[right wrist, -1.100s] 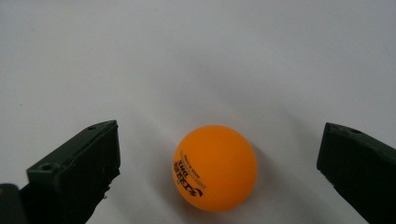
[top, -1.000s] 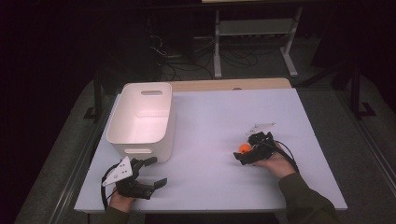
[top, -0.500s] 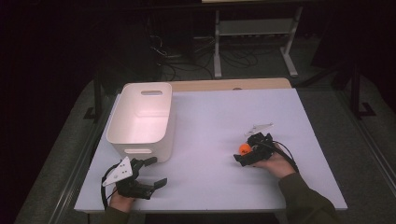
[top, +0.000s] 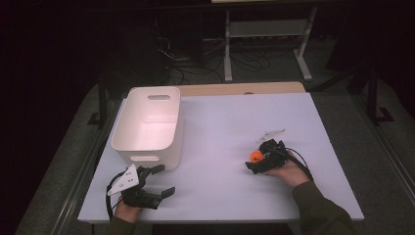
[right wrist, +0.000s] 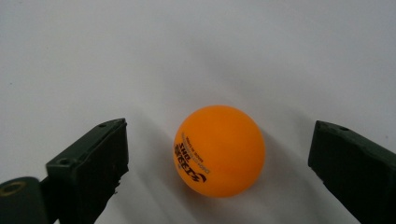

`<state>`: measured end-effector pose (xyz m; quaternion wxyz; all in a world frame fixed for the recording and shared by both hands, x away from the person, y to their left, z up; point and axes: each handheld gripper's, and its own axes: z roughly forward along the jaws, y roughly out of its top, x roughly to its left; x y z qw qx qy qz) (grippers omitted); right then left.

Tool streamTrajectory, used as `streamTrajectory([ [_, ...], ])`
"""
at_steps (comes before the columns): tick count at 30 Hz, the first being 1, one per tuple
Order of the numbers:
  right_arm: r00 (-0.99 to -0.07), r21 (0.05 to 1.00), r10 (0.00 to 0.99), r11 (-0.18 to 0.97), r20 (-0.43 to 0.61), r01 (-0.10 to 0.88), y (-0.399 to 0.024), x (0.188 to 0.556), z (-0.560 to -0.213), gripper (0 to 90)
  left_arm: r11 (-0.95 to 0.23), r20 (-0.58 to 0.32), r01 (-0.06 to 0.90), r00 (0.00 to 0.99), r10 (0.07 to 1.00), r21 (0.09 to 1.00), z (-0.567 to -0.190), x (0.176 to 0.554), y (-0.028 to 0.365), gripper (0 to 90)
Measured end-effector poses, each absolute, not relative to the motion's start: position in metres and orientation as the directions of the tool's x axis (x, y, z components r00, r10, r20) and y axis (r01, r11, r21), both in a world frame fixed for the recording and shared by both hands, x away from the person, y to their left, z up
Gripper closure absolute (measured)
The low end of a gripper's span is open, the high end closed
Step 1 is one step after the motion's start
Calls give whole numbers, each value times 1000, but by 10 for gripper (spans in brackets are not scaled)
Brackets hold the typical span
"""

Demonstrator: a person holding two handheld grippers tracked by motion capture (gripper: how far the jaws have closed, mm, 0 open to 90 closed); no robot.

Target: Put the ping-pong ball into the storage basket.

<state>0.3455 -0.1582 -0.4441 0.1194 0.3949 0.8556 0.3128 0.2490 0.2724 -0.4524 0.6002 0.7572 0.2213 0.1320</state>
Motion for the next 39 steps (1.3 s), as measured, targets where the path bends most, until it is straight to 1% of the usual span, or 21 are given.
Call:
streamTrajectory([
  [14, -656, 637, 753, 485, 44, 599, -160, 345, -442, 141, -182, -65, 176, 867, 494, 968, -452, 249, 272, 140],
  [23, -659, 636, 750, 478, 63, 605, -160, 344, -441, 239, -182, -66, 177, 867, 494, 967, -452, 249, 272, 140],
  [39, -662, 629, 745, 480, 75, 612, -160, 345, -442, 349, -182, -68, 179, 867, 494, 967, -452, 249, 272, 140],
])
